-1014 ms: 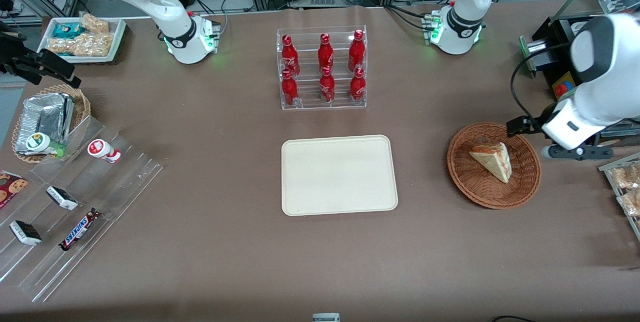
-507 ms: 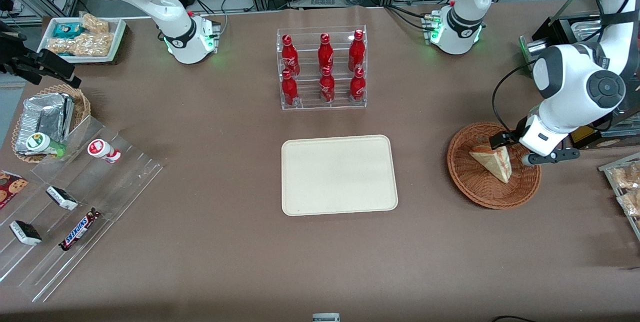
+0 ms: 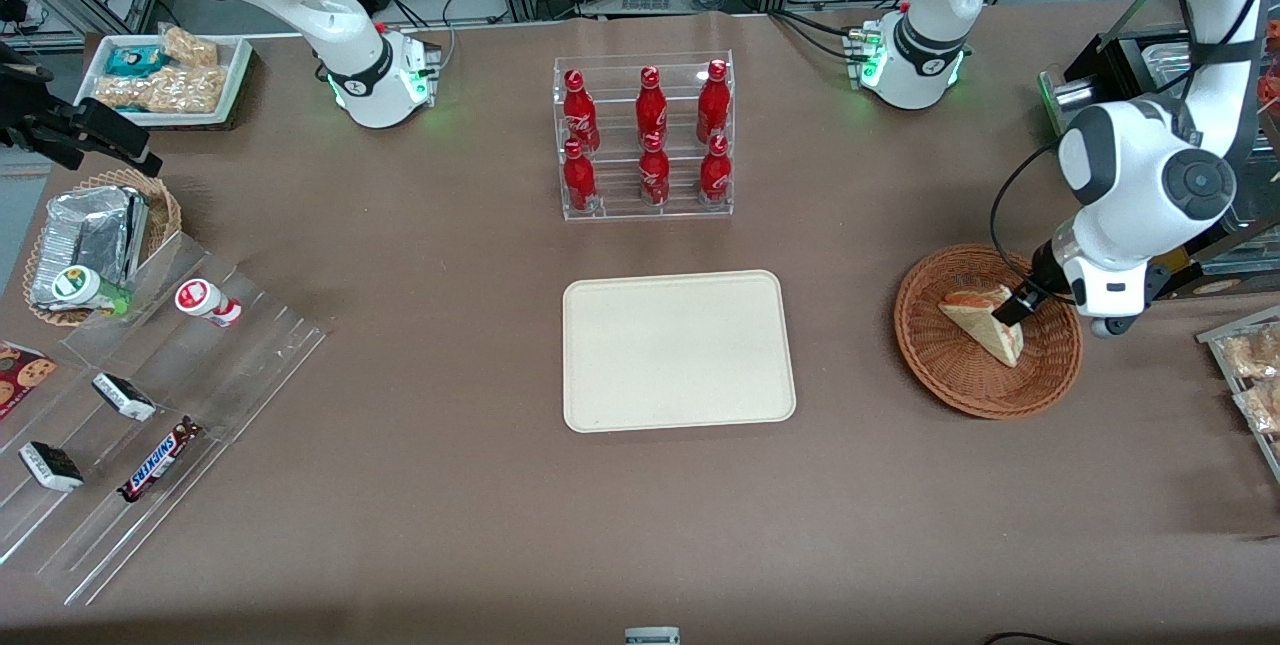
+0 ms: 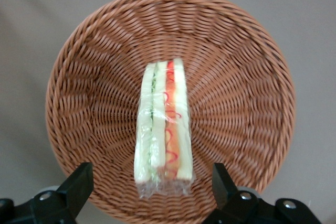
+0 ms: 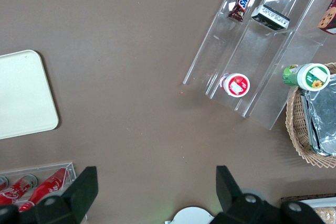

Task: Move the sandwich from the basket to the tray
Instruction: 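Close the left gripper on the sandwich's wrapped edge, then lift the sandwich and carry it over the cream tray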

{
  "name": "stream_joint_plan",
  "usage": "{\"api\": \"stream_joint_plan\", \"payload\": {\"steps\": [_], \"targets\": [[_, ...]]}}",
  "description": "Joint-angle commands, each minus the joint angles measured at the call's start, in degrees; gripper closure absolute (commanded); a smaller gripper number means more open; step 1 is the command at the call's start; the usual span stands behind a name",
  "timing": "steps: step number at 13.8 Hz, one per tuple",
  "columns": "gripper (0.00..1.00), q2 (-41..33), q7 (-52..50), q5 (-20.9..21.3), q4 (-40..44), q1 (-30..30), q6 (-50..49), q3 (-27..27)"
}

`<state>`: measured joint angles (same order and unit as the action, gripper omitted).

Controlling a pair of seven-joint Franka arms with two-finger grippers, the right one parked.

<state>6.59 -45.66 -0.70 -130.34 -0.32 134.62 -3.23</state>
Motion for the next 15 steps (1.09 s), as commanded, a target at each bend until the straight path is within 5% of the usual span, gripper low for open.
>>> {"api": "stream_joint_plan", "payload": {"steps": [1, 3, 5, 6, 10, 15], "targets": [[0.00, 3.3, -5.3, -3.8, 0.0, 1.0, 2.5, 0.2], [0.05, 5.2, -5.8, -6.2, 0.0, 1.1, 3.8, 0.2], [0.69, 6.2, -7.7, -6.4, 0.2, 1.0, 3.9, 0.2], [0.90, 6.1, -7.7, -6.4, 0.3, 1.0, 3.5, 0.2], [0.94, 5.6, -7.9, -6.3, 6.9, -0.6, -4.8, 0.8], [0.94, 8.7, -7.8, -6.0, 20.6, -10.6, -17.6, 0.7]]}}
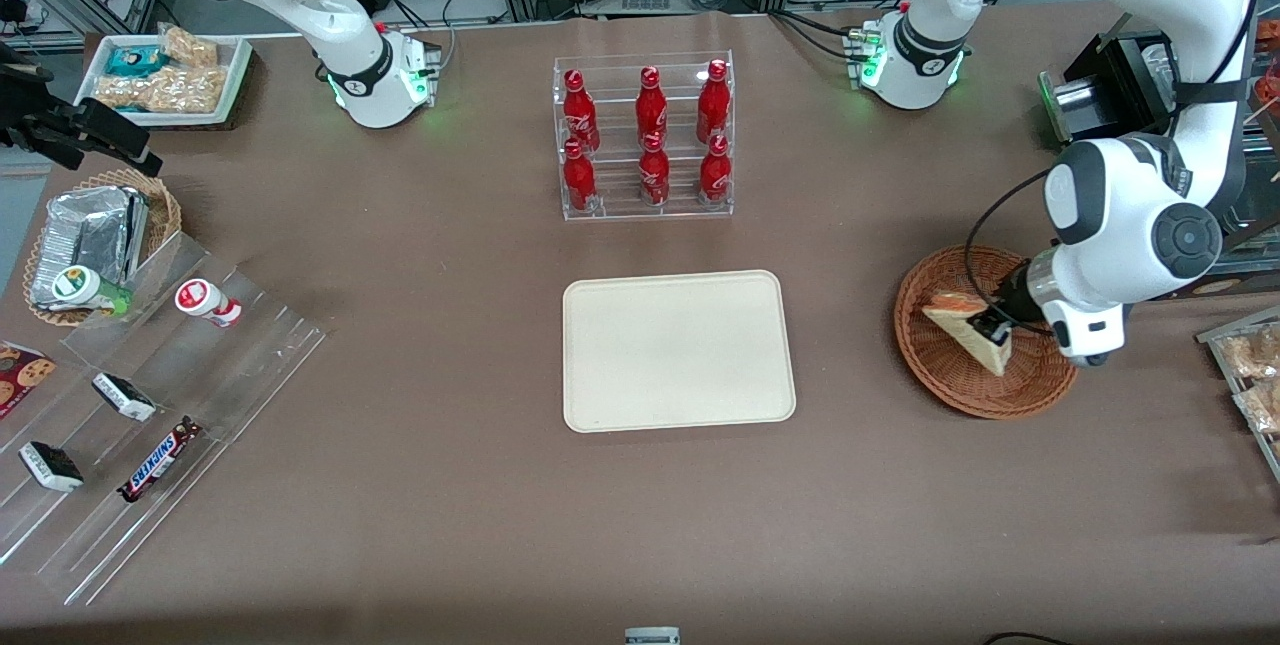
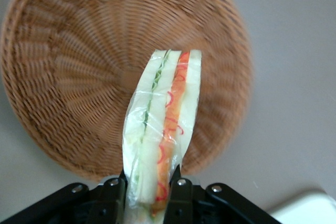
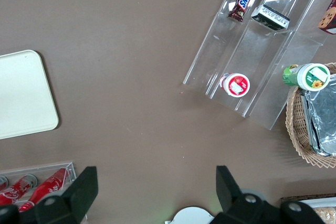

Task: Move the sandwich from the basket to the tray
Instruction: 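Lift the sandwich and carry it over the cream tray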

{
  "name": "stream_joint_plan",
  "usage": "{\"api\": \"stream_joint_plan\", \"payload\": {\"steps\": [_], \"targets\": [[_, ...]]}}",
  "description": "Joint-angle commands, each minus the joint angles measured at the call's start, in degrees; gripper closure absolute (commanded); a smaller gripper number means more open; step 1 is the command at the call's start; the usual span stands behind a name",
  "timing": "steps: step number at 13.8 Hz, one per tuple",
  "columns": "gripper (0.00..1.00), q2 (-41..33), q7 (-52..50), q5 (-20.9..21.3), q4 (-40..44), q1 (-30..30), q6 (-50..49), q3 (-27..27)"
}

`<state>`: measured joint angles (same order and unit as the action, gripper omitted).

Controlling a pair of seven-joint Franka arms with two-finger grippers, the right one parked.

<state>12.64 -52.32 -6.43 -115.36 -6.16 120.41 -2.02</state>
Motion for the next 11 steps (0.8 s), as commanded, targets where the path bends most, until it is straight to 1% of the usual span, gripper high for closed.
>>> {"api": "stream_joint_plan", "payload": {"steps": [1, 3, 4, 6, 9, 11], "targets": [[0.94, 4.3, -1.4, -0.7, 8.1, -8.0, -3.4, -0.4], [0.94, 9.2, -5.7, -0.5, 13.7, -14.0, -3.3, -0.4], [0.94, 11.9, -6.4, -0.5, 16.6, -17.3, -3.0, -0.4], [0.93, 16.2, -6.7, -0.7, 21.6, -21.9, -1.4, -0.4], [0.93, 19.6, -6.8, -0.3, 22.9, -29.0, 5.1, -0.5], [0.93, 22.5, -6.8, -0.3, 24.3, -32.1, 8.8, -0.5]]}}
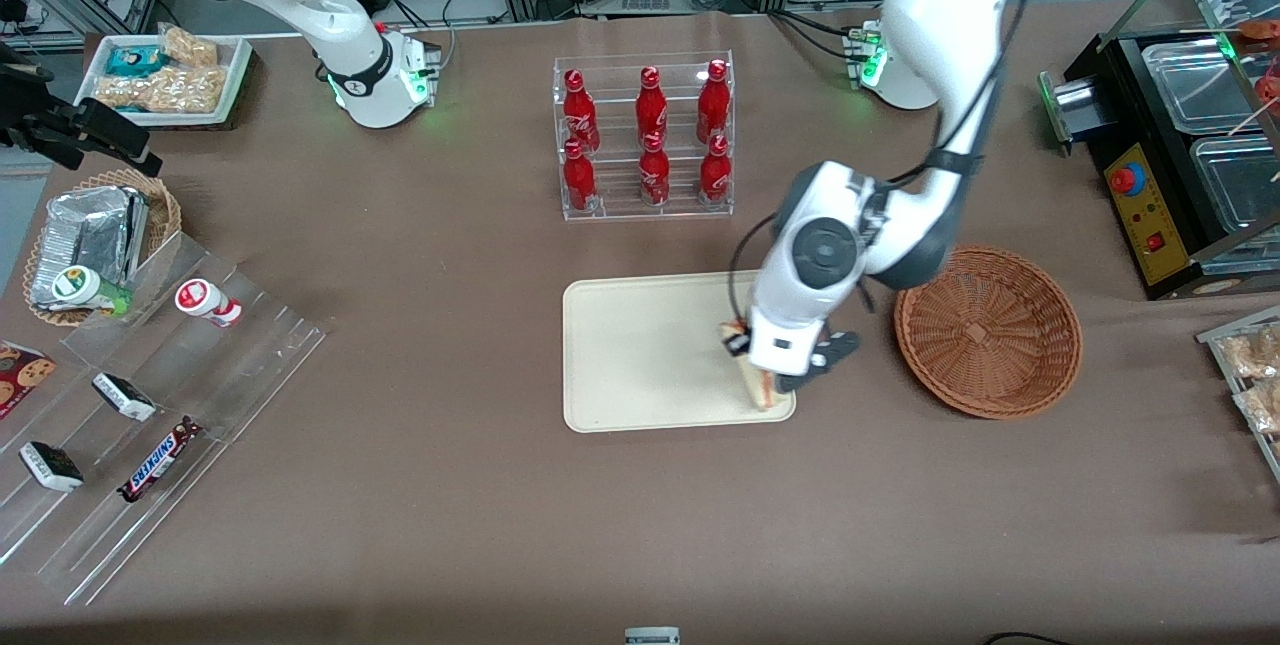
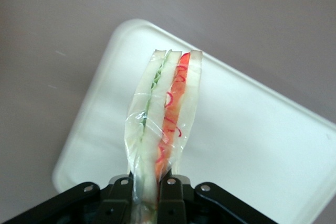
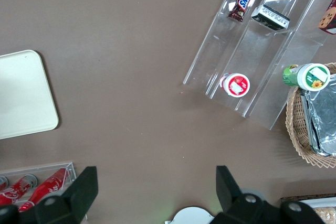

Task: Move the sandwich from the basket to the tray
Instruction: 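Lift the sandwich and carry it over the cream tray, then lower the sandwich onto the tray and open the left gripper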

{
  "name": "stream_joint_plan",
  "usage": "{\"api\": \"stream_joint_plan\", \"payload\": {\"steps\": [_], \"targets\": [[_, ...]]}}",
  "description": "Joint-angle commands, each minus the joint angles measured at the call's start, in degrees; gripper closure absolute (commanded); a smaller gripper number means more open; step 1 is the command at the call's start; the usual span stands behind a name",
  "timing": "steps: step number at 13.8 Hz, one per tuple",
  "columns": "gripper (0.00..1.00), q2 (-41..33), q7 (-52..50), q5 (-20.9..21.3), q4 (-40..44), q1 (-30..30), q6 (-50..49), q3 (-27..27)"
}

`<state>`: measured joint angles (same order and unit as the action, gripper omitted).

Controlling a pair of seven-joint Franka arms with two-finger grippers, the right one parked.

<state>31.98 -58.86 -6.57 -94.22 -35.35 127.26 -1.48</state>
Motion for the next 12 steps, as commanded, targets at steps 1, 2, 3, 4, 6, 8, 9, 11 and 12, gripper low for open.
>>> {"api": "stream_joint_plan", "payload": {"steps": [1, 2, 3, 4, 6, 8, 9, 11, 12], "targets": [[0.93, 5.1, -0.1, -0.1, 5.3, -4.4, 2.5, -1.1], [0.93, 6.8, 0.1, -0.1, 7.0, -5.4, 2.4, -1.1], [0.93, 8.0, 0.2, 0.0, 8.3, -6.1, 2.4, -1.1], [0.93, 9.0, 0.5, 0.2, 9.4, -6.9, 2.0, -1.1], [0.93, 9.0, 2.9, 0.6, 9.3, -7.7, 1.9, -1.1], [0.93, 8.8, 6.1, 0.5, 9.1, -7.8, 1.2, -1.1], [0.93, 8.9, 7.3, 0.4, 9.1, -7.7, 0.7, -1.0], [0.91, 9.1, 8.0, 0.2, 8.9, -7.8, 0.7, -1.0], [0.88, 9.2, 7.9, -0.1, 8.5, -7.8, 0.7, -1.0]]}}
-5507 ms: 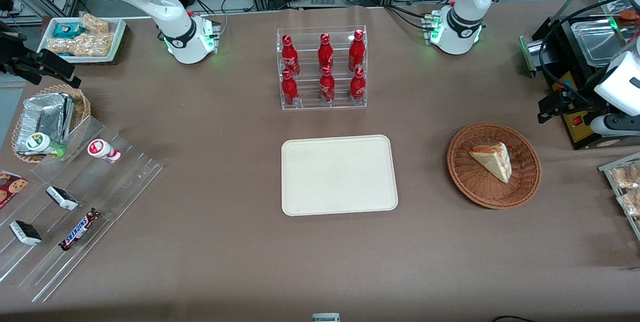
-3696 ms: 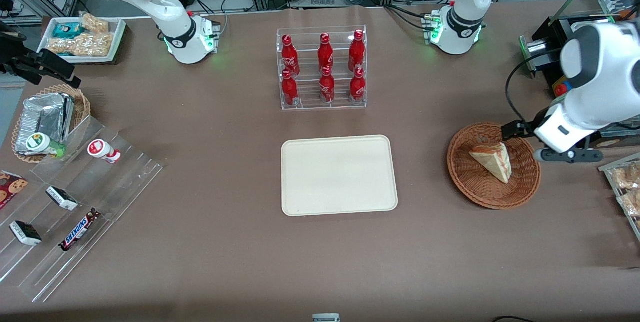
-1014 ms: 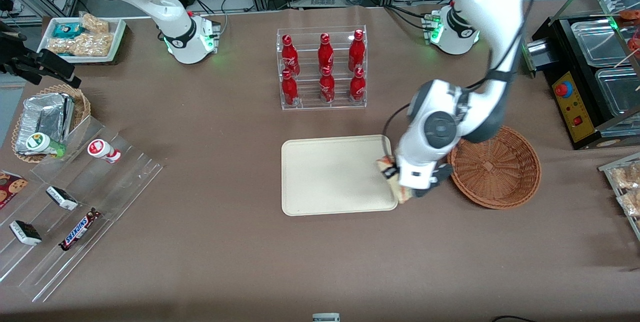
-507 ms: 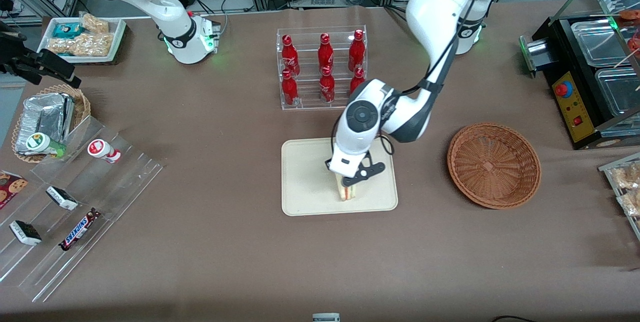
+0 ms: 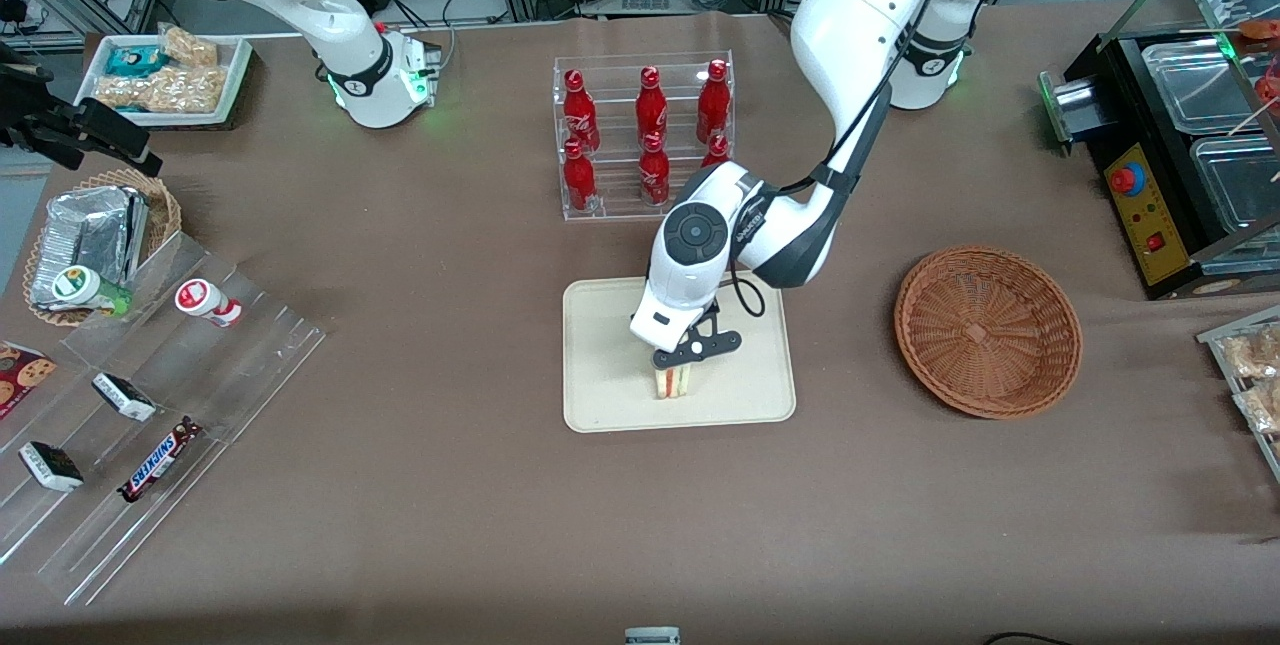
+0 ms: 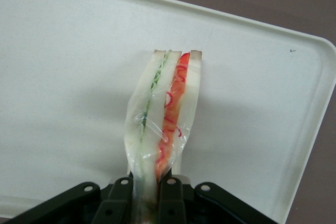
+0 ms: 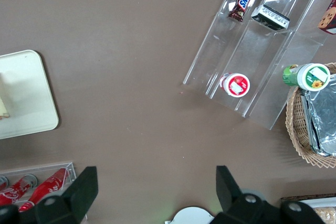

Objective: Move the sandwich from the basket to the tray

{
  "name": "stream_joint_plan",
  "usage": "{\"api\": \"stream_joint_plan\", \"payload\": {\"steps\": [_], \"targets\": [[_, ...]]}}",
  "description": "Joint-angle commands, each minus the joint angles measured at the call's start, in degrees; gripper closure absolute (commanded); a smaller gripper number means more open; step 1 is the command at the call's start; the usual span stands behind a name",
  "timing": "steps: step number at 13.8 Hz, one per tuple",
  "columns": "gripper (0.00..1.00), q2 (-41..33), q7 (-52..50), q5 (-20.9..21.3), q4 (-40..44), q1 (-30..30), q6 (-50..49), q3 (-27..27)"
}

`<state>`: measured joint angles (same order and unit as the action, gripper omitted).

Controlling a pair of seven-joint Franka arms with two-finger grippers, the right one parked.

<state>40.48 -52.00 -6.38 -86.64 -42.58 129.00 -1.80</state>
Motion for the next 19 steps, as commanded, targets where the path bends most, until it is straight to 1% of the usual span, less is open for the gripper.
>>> {"api": "stream_joint_plan", "payload": {"steps": [1, 2, 3, 4, 6, 8, 11, 13, 14, 16, 19], "targets": [[0.81, 0.9, 0.5, -0.6, 0.9, -0.6, -0.9, -0.7], [0.58, 0.8, 0.2, -1.3, 0.9, -0.5, -0.9, -0.7], [0.18, 0.6, 0.3, -3.0, 1.0, -0.3, -1.1, -0.7], [0.00, 0.1, 0.4, -4.1, 1.1, 0.0, -1.3, -0.8], [0.00, -1.6, 0.7, -4.2, 1.7, 1.5, -4.0, -0.9], [0.00, -4.6, 0.8, -3.0, 3.0, 1.9, -5.3, -1.1], [0.00, -9.3, 1.3, -3.2, 3.5, 3.6, -9.3, -2.6], [0.00, -13.2, 5.6, -3.1, 2.5, 7.1, -11.7, -2.6], [0.00, -15.1, 7.8, -3.4, 1.5, 8.4, -15.5, -2.6], [0.00, -17.1, 9.6, -3.1, 0.5, 12.4, -17.6, -2.6], [0.00, -20.6, 19.1, -3.0, -2.7, 19.4, -20.7, -2.7]]}}
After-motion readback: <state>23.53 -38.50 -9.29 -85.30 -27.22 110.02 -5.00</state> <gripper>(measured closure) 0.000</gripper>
